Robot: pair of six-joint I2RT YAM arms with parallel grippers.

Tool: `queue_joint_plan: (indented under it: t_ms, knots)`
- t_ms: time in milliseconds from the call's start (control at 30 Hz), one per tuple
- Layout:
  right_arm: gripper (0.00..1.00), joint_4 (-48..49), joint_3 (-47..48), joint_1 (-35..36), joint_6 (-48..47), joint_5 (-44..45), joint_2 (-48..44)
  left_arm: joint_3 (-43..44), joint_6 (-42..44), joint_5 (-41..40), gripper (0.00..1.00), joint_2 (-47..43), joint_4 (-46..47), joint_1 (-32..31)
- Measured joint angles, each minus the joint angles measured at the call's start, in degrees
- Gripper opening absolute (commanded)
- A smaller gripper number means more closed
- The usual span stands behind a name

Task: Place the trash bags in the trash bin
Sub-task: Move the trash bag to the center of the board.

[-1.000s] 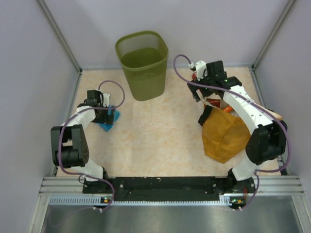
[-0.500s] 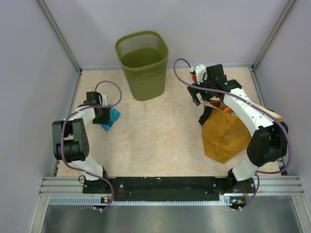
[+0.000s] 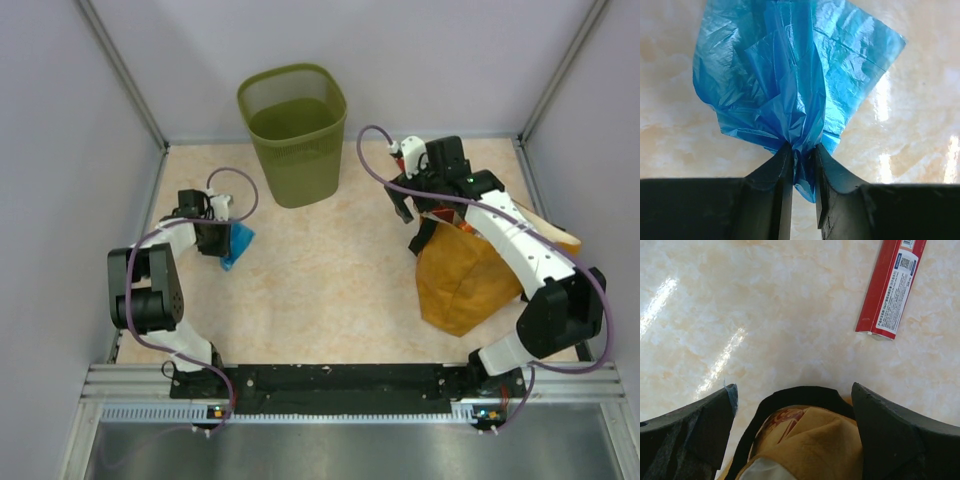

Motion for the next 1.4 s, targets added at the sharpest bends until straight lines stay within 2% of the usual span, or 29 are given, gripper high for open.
queue_joint_plan:
  t_ms: [133, 267, 367, 533, 700, 1067, 1200, 1400]
  knots:
    - [0.94, -0.79, 0.00, 1.18, -0.33, -0.07, -1.60, 0.09, 3.19, 4.09, 0.09, -0.13, -1.81, -0.07]
    - [0.94, -1.29, -0.35, 2.51, -0.37, -0.20, -2.91, 0.11, 6.43, 7.37, 0.01, -0.66, -3.45, -0.98]
    - [0.94, -1.79, -0.90, 3.37, -0.37, -0.26, -3.48, 0.11, 8.22, 9.38, 0.00, -1.73, -4.50, -2.43]
    - [0.94, -1.68, -2.32, 3.82, -0.42, -0.37, -4.57, 0.15, 10.54, 12.98, 0.00, -4.00, -6.03, -6.25]
    - [0.94, -1.70, -4.59, 4.04, -0.48, -1.49, -6.93, 0.79, 12.04, 14.45, 0.00, -5.14, -7.08, -13.22]
    - [0.94, -2.01, -8.41, 4.35, -0.50, -3.26, -10.73, 8.33, 10.10, 14.93, 0.00, -4.66, -7.65, -28.04]
    - [0.94, -1.25, -9.92, 4.37, -0.70, -3.82, -12.41, 12.55, 7.65, 14.05, 0.00, -1.46, -6.43, -32.63]
    - [0.94, -2.73, -11.26, 4.44, -1.18, -5.73, -15.89, 15.13, 3.37, 12.11, 0.00, 4.50, -4.68, -36.04]
